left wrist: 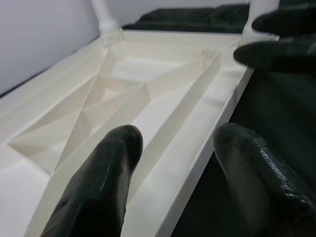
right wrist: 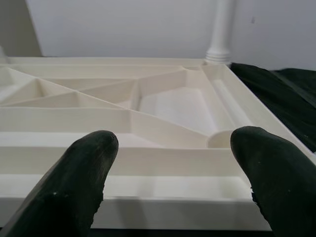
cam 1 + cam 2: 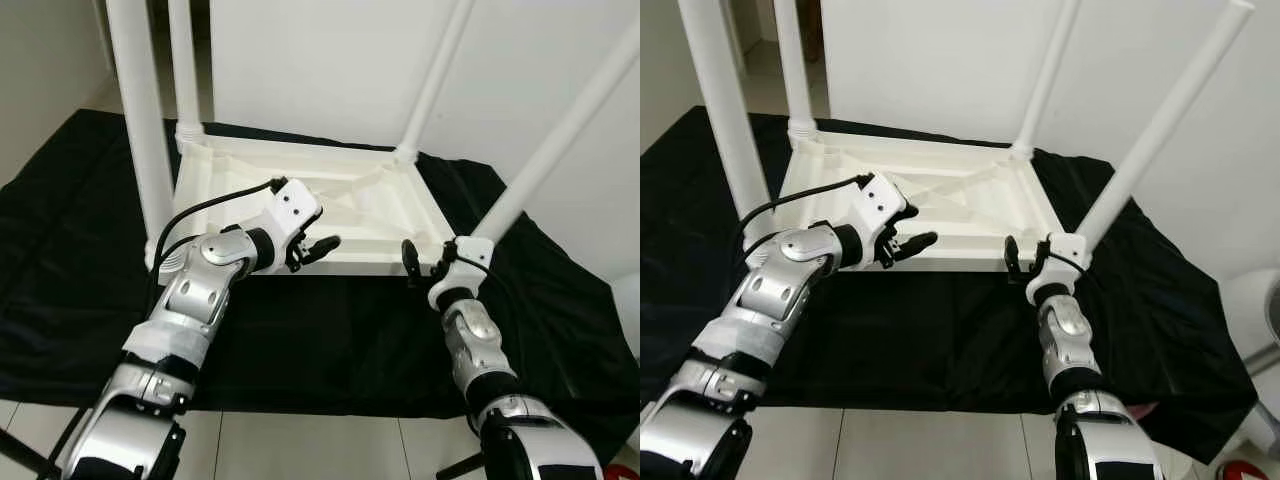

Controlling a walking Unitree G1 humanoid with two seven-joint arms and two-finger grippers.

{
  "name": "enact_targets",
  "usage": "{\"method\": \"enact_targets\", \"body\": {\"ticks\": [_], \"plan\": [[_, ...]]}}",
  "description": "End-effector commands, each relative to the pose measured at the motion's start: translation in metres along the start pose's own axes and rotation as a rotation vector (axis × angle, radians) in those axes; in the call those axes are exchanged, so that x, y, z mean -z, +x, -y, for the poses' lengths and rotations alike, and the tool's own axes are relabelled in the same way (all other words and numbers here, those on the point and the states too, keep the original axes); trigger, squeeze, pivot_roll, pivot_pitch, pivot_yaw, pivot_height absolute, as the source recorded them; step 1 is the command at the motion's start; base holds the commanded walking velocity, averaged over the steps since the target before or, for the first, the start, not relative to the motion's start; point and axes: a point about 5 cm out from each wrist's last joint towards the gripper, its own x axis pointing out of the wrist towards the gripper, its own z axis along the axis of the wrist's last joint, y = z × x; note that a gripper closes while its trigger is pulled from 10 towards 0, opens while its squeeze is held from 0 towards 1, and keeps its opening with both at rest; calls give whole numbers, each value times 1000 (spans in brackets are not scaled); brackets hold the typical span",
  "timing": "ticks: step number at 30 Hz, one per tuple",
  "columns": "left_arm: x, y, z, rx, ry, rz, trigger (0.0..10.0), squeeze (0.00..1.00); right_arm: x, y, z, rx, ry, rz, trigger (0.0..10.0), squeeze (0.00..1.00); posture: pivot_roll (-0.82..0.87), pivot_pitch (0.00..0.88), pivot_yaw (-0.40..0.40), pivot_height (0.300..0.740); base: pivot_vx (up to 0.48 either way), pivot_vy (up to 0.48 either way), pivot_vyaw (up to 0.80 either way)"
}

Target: Building children table

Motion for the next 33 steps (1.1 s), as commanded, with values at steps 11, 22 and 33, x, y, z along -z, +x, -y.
{"method": "enact_targets", "body": {"ticks": [11, 22, 33], "plan": [[35, 6, -19, -208, 28, -233, 10000, 0, -14, -14, -2, -100, 17, 58, 10000, 0, -5, 0, -82, 740, 0, 0, 0], [51, 9, -28, -260, 37, -359, 10000, 0, -32, -15, -6, -121, 22, 108, 10000, 0, -17, 0, -69, 740, 0, 0, 0], [64, 7, -35, -318, -14, -453, 10000, 0, -37, -19, -8, -126, 13, 99, 10000, 0, -18, 0, -61, 740, 0, 0, 0]]}}
